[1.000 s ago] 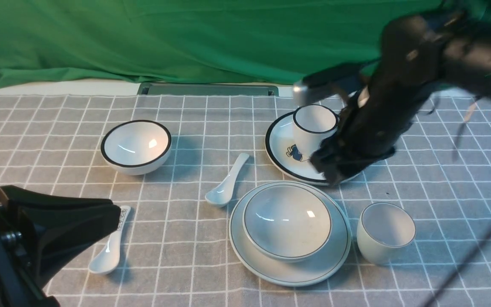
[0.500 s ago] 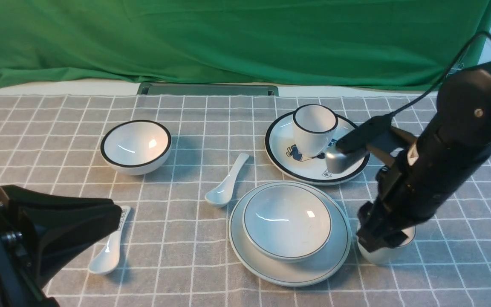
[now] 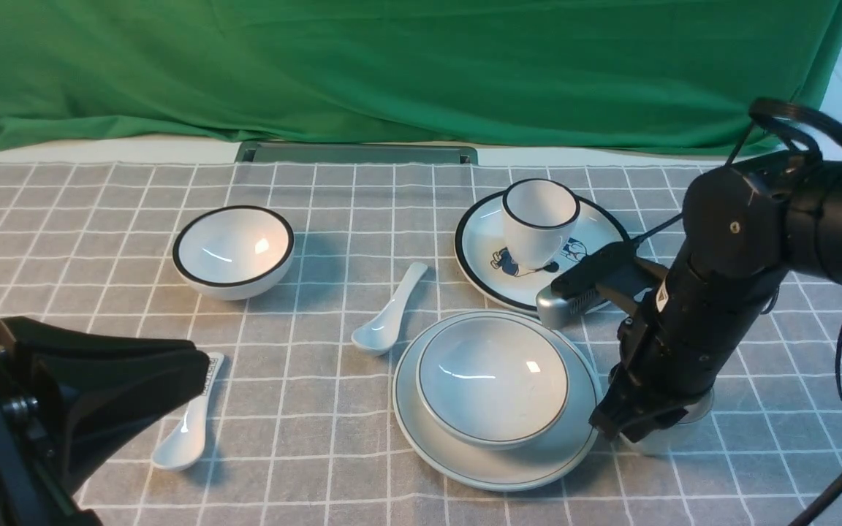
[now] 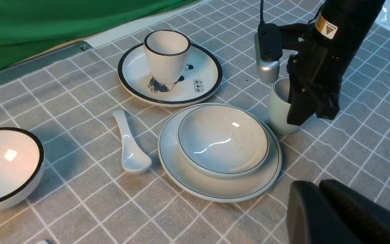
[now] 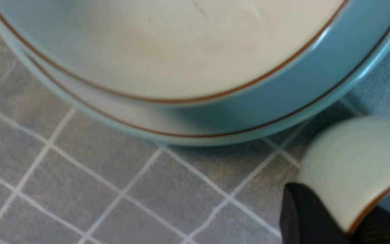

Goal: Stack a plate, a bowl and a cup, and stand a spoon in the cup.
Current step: Use the right arm to grab a blue teacup, then use the right arm to put the blue teacup into the blue rice bowl in the middle

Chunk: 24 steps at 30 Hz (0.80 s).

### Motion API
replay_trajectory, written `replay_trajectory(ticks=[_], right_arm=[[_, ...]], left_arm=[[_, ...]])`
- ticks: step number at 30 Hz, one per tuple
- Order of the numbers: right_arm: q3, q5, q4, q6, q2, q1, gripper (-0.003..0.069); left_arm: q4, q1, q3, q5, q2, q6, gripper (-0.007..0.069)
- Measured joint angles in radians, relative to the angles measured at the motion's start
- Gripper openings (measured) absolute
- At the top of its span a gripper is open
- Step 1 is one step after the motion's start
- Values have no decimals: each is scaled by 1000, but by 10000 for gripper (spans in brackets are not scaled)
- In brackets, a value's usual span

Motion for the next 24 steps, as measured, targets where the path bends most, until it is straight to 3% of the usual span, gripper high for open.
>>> replay_trajectory(ticks=[5, 11, 24], right_arm=[[-42, 61, 4, 55, -95, 46, 81], [-190, 11, 32, 58, -113, 212, 81], [-398, 81, 2, 62, 215, 228, 81]], left_arm=[[0, 0, 0, 0, 0, 0, 17], [0, 0, 0, -2, 0, 1, 17], [-1, 0, 0, -4, 0, 0, 17]])
